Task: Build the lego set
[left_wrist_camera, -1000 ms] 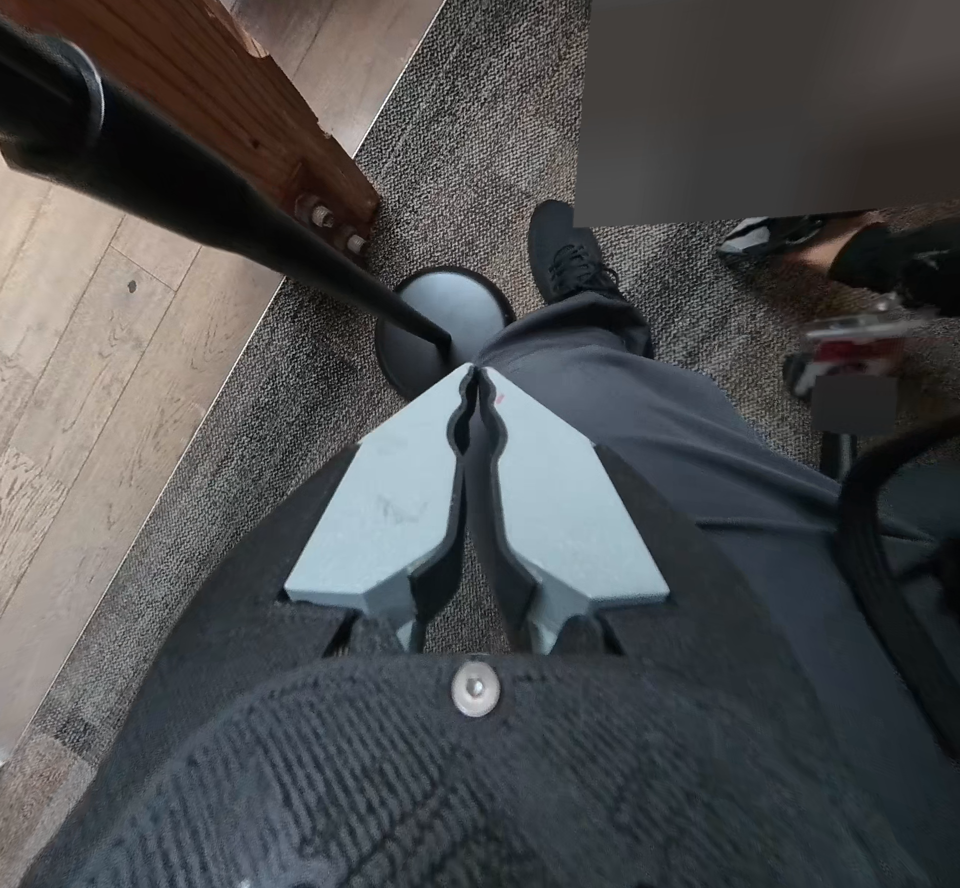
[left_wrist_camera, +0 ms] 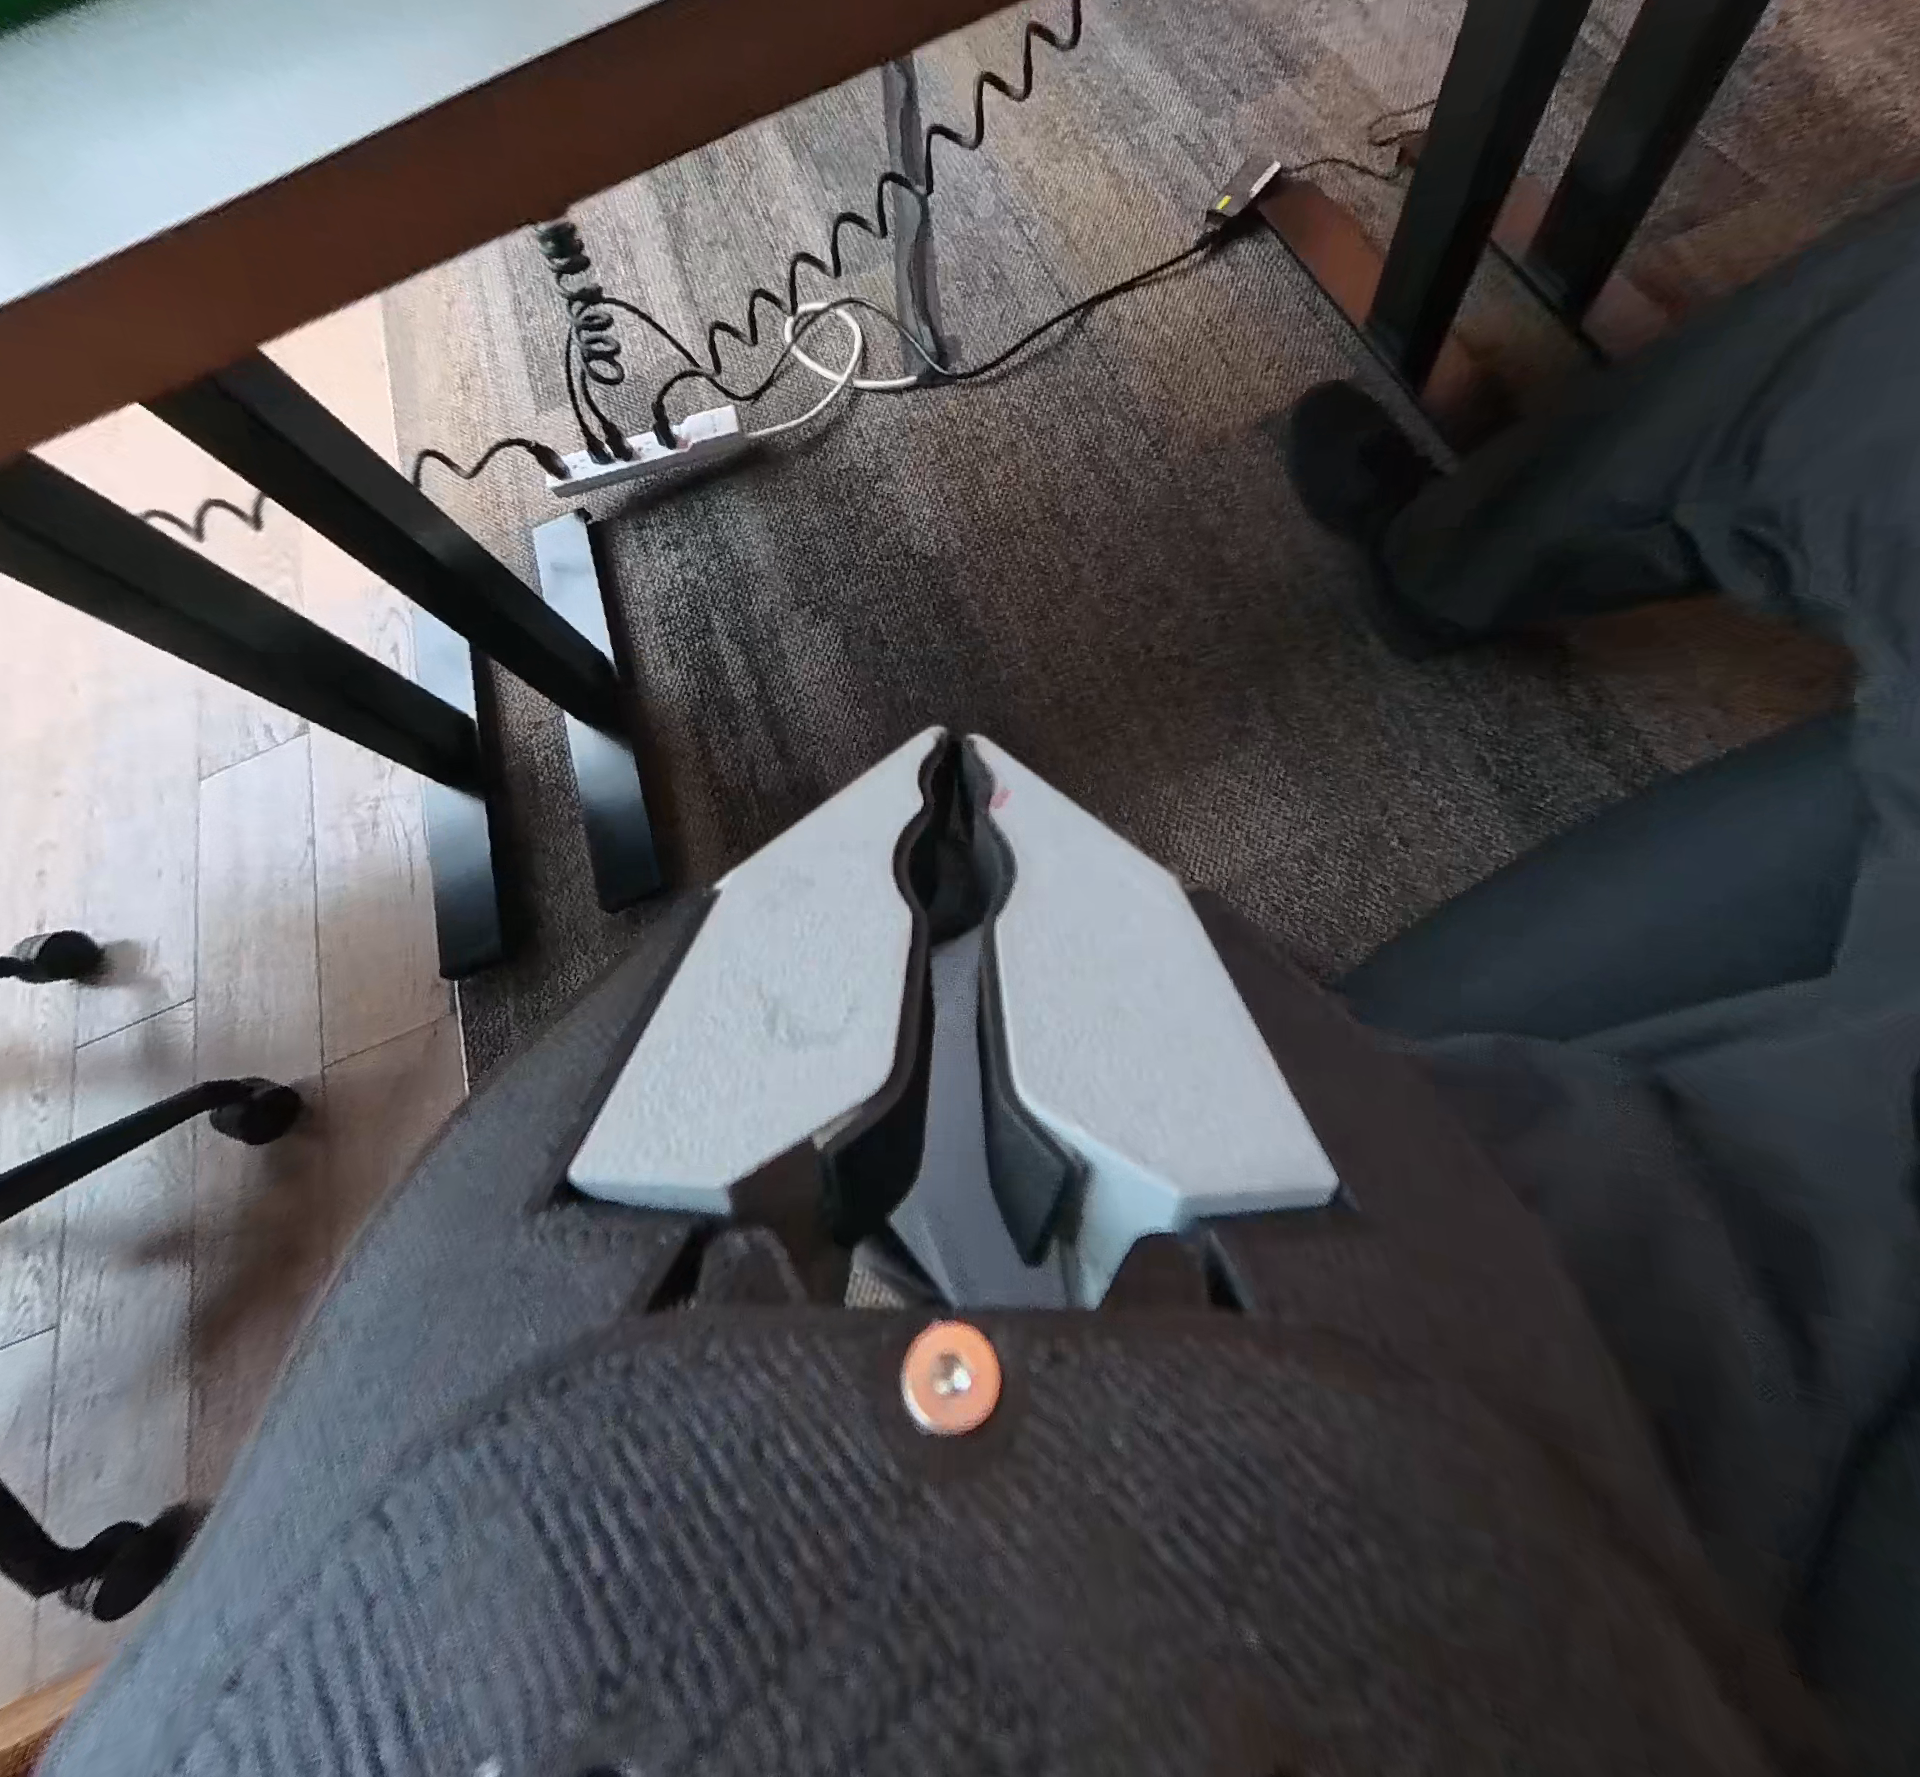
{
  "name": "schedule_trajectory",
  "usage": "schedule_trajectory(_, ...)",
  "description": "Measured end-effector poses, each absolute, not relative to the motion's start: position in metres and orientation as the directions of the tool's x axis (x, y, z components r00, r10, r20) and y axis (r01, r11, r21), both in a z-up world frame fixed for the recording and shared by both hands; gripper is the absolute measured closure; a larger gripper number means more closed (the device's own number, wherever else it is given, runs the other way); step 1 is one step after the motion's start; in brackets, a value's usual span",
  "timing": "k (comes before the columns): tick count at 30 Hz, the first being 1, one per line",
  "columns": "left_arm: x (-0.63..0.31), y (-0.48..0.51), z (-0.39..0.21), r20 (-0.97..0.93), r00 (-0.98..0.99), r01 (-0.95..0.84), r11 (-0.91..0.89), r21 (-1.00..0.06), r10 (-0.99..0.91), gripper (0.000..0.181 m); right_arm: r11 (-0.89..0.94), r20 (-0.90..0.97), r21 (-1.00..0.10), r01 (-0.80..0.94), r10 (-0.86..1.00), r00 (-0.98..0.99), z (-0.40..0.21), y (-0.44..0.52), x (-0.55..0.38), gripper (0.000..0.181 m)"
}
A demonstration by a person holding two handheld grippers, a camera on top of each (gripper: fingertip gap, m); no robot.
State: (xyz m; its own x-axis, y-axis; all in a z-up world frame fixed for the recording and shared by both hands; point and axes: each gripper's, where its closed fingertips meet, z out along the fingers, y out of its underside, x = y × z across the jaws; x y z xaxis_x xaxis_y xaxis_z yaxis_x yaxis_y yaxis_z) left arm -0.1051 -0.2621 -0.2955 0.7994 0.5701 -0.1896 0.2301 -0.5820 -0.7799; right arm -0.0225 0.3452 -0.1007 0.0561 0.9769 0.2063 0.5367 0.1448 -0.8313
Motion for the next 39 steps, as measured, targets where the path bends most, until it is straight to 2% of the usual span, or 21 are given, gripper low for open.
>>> schedule_trajectory(2, -0.102, -0.256, -0.297, -0.175, 0.808, 0.236, -0.581, -0.779, 0.562, 0.181, 0.039, 0.104, -0.745, 0.666, 0.993, 0.059, -0.14, 0.38, -0.025, 0.179)
schedule_trajectory(4, -0.105, -0.245, -0.298, -0.18, 0.819, 0.221, -0.589, -0.777, 0.545, 0.181, -0.047, 0.028, -0.703, 0.71, 0.995, 0.095, -0.163, 0.404, -0.027, 0.162)
schedule_trajectory(8, -0.113, -0.211, -0.304, -0.174, 0.863, 0.192, -0.626, -0.756, 0.474, 0.181, -0.067, 0.034, -0.74, 0.669, 0.99, 0.136, -0.159, 0.429, -0.033, 0.15)
schedule_trajectory(11, -0.12, -0.153, -0.296, -0.152, 0.927, 0.104, -0.622, -0.776, 0.344, 0.181, -0.06, 0.049, -0.524, 0.85, 0.994, 0.101, -0.198, 0.434, -0.022, 0.157)
schedule_trajectory(12, -0.124, -0.131, -0.292, -0.144, 0.945, 0.071, -0.615, -0.785, 0.293, 0.181, -0.056, 0.076, -0.526, 0.849, 0.991, 0.113, -0.198, 0.439, -0.026, 0.163)
schedule_trajectory(14, -0.128, -0.084, -0.277, -0.114, 0.975, 0.017, -0.573, -0.819, 0.191, 0.181, -0.07, -0.012, -0.64, 0.765, 0.997, 0.081, -0.192, 0.422, -0.045, 0.168)
schedule_trajectory(16, -0.131, -0.045, -0.261, -0.115, 0.988, -0.043, -0.533, -0.845, 0.103, 0.181, -0.049, 0.019, -0.499, 0.865, 0.998, 0.067, -0.223, 0.417, -0.034, 0.173)
schedule_trajectory(17, -0.131, -0.029, -0.253, -0.125, 0.99, -0.072, -0.517, -0.853, 0.067, 0.181, -0.029, 0.105, -0.461, 0.887, 0.991, 0.087, -0.228, 0.427, -0.03, 0.163)
schedule_trajectory(19, -0.127, -0.001, -0.238, -0.119, 0.993, -0.104, -0.485, -0.868, 0.001, 0.181, -0.042, 0.059, -0.618, 0.785, 0.993, 0.099, -0.21, 0.421, -0.047, 0.171)
schedule_trajectory(20, -0.124, 0.011, -0.229, -0.118, 0.993, -0.115, -0.469, -0.876, -0.023, 0.181, -0.068, -0.008, -0.635, 0.77, 0.997, 0.082, -0.21, 0.412, -0.049, 0.172)
schedule_trajectory(21, -0.122, 0.021, -0.222, -0.122, 0.992, -0.129, -0.46, -0.878, -0.044, 0.181, -0.074, -0.003, -0.533, 0.843, 0.996, 0.086, -0.224, 0.414, -0.038, 0.18)
schedule_trajectory(22, -0.121, 0.031, -0.216, -0.128, 0.99, -0.141, -0.462, -0.876, -0.058, 0.181, -0.062, 0.067, -0.43, 0.901, 0.993, 0.101, -0.233, 0.422, -0.026, 0.175)
schedule_trajectory(23, -0.121, 0.04, -0.212, -0.128, 0.99, -0.143, -0.471, -0.87, -0.064, 0.181, -0.051, 0.095, -0.464, 0.884, 0.99, 0.107, -0.225, 0.425, -0.029, 0.167)
schedule_trajectory(25, -0.123, 0.057, -0.208, -0.104, 0.993, -0.122, -0.509, -0.852, -0.062, 0.181, -0.097, -0.071, -0.671, 0.735, 0.995, 0.067, -0.192, 0.403, -0.051, 0.176)
schedule_trajectory(26, -0.124, 0.067, -0.207, -0.091, 0.994, -0.11, -0.522, -0.846, -0.063, 0.181, -0.106, -0.089, -0.632, 0.768, 0.994, 0.064, -0.198, 0.401, -0.046, 0.181)
schedule_trajectory(27, -0.125, 0.077, -0.205, -0.078, 0.995, -0.1, -0.53, -0.842, -0.065, 0.181, -0.089, -0.005, -0.524, 0.847, 0.995, 0.102, -0.214, 0.413, -0.032, 0.18)
schedule_trajectory(28, -0.127, 0.088, -0.205, -0.065, 0.996, -0.092, -0.545, -0.833, -0.069, 0.181, -0.075, 0.085, -0.484, 0.872, 0.988, 0.132, -0.216, 0.423, -0.025, 0.157)
schedule_trajectory(30, -0.129, 0.109, -0.209, -0.075, 0.993, -0.114, -0.574, -0.811, -0.092, 0.17, -0.095, -0.002, -0.684, 0.724, 0.992, 0.128, -0.18, 0.405, -0.041, 0.154)
schedule_trajectory(32, -0.134, 0.13, -0.219, -0.097, 0.991, -0.134, -0.599, -0.789, -0.093, 0.167, -0.121, -0.091, -0.841, 0.528, 0.992, 0.083, -0.134, 0.376, -0.047, 0.138)
schedule_trajectory(35, -0.139, 0.152, -0.239, -0.095, 0.989, -0.146, -0.659, -0.737, -0.112, 0.156, -0.065, -0.033, -0.893, 0.446, 0.996, 0.08, -0.116, 0.341, -0.039, 0.147)
schedule_trajectory(39, -0.148, 0.165, -0.257, -0.085, 0.986, -0.164, -0.729, -0.665, -0.144, 0.151, 0.045, 0.063, -0.869, 0.493, 0.998, 0.019, -0.138, 0.295, -0.029, 0.148)
